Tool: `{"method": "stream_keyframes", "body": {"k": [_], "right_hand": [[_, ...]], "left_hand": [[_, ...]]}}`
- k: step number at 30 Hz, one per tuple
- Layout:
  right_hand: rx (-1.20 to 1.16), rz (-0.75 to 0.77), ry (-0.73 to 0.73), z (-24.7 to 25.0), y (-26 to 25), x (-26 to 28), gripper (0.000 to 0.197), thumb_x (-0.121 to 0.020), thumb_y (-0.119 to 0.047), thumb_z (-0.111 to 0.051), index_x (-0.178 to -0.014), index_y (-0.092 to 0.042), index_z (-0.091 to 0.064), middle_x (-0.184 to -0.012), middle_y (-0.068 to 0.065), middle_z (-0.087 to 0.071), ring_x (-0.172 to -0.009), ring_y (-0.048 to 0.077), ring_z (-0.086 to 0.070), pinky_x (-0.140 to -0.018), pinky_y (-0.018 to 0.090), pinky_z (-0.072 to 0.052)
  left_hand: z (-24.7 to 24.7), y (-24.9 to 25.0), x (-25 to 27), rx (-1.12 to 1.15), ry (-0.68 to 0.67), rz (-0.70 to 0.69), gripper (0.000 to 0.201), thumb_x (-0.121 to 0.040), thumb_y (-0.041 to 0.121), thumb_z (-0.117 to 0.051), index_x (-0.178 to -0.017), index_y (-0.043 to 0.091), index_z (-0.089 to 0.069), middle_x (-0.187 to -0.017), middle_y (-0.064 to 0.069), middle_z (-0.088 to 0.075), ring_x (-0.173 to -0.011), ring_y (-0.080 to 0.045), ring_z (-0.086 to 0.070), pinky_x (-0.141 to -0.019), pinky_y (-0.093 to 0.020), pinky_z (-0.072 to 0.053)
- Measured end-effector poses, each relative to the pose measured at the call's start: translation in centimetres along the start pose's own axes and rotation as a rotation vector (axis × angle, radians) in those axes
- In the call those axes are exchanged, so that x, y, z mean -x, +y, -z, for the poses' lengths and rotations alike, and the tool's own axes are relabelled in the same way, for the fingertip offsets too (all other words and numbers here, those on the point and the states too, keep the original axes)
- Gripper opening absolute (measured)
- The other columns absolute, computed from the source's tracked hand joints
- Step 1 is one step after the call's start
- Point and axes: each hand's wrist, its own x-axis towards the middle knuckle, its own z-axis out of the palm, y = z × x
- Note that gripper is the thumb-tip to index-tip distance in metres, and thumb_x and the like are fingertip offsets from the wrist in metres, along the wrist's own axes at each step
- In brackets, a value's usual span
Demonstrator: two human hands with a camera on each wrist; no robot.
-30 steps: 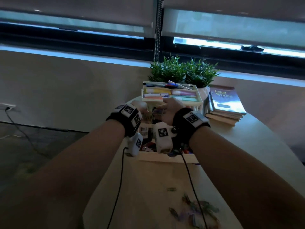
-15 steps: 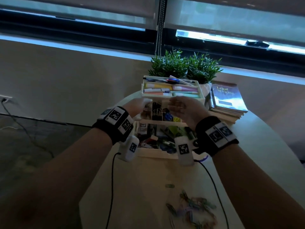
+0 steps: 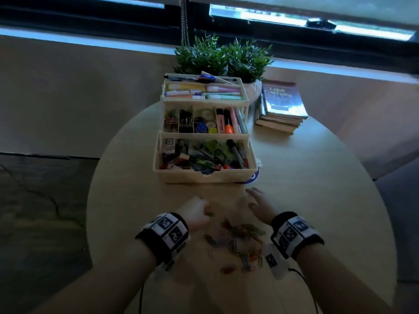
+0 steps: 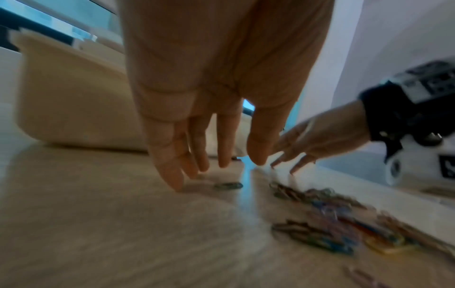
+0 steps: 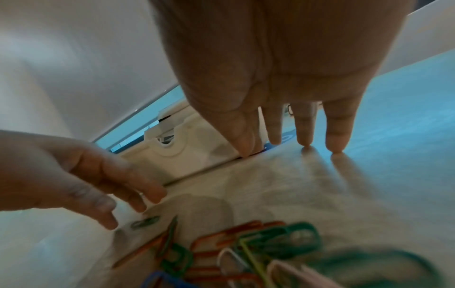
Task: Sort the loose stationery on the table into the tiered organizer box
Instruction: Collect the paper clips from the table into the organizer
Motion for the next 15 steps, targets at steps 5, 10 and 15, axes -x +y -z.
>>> {"method": "stream_keyframes", "body": {"k": [5, 10, 15], "right_hand": [[0.103, 0.055, -0.012, 1.5, -2.0, 0.4, 0.061, -0.095, -0.012, -0.037, -0.149, -0.021, -0.010, -0.157, 0.001, -0.014, -0.139, 0.023, -0.029, -0.112, 0.033, -0.029], [0.154, 0.052, -0.052, 1.8, -2.5, 0.8, 0.062, -0.095, -0.006, -0.036, -0.149, -0.018, -0.009, -0.157, 0.003, -0.012, -0.142, 0.023, -0.020, -0.114, 0.030, -0.020], [0.126, 0.037, -0.073, 2.5, -2.3, 1.2, 0.061, -0.093, -0.003, -0.035, -0.148, -0.019, -0.013, -0.155, 0.005, -0.020, -0.140, 0.027, -0.025, -0.113, 0.036, -0.026]], "left_hand": [[-0.9, 2.1, -1.4, 0.063, 0.472, -0.113, 0.032, -0.093, 0.015, -0.049, -0.124, 0.009, -0.053, -0.121, -0.011, -0.054, -0.111, -0.027, -0.053, -0.091, -0.031, -0.040], [0.6, 3.3, -2.8, 0.088, 0.632, -0.207, 0.046, -0.093, 0.023, -0.050, -0.137, 0.014, -0.041, -0.113, -0.013, -0.063, -0.099, -0.032, -0.062, -0.079, -0.038, -0.050], [2.4, 3.8, -4.5, -0.053, 0.610, -0.178, 0.028, -0.093, 0.023, -0.048, -0.119, 0.014, -0.054, -0.111, -0.010, -0.065, -0.100, -0.031, -0.063, -0.081, -0.040, -0.052]]}}
